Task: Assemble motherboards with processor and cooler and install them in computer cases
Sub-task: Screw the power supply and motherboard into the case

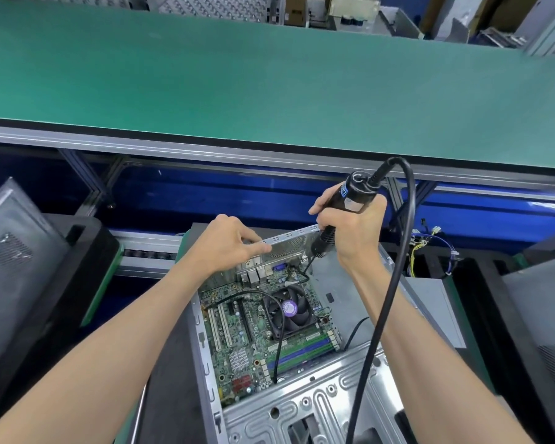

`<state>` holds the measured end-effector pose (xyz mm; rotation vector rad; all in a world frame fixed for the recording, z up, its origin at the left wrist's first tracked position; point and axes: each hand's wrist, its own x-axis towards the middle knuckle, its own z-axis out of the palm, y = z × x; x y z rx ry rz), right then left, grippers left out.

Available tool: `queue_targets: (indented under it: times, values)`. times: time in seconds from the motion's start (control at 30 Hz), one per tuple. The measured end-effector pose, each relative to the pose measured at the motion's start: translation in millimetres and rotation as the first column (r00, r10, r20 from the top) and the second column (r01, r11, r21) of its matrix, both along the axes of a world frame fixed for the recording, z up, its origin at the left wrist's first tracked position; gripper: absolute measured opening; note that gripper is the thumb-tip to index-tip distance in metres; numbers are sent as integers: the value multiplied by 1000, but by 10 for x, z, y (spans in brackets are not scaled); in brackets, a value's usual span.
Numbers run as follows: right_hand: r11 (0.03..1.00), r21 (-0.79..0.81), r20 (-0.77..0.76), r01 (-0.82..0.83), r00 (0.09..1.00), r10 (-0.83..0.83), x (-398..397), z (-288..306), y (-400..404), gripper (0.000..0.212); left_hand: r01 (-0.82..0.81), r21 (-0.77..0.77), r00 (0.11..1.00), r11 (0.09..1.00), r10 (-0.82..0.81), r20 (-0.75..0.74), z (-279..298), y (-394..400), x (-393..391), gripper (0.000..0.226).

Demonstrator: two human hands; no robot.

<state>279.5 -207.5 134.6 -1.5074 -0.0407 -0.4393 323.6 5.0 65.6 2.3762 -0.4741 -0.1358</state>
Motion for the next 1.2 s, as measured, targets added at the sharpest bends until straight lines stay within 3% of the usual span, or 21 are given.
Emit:
queue_targets:
  times: [0.2, 0.47, 1.2]
  values:
    - [979, -102, -41, -179, 984, 176, 68, 1, -19, 24, -22, -7, 1000, 1000, 22, -20, 23, -8, -22, 20]
    - [972, -143, -31, -186, 983, 183, 175, 0, -5, 30, -17, -27, 999, 1000, 16, -41, 22, -8, -22, 19]
    - [983, -99, -62, -156, 987, 150, 184, -18, -30, 23, -5, -3, 999, 1000, 5, -40, 33, -7, -15, 20]
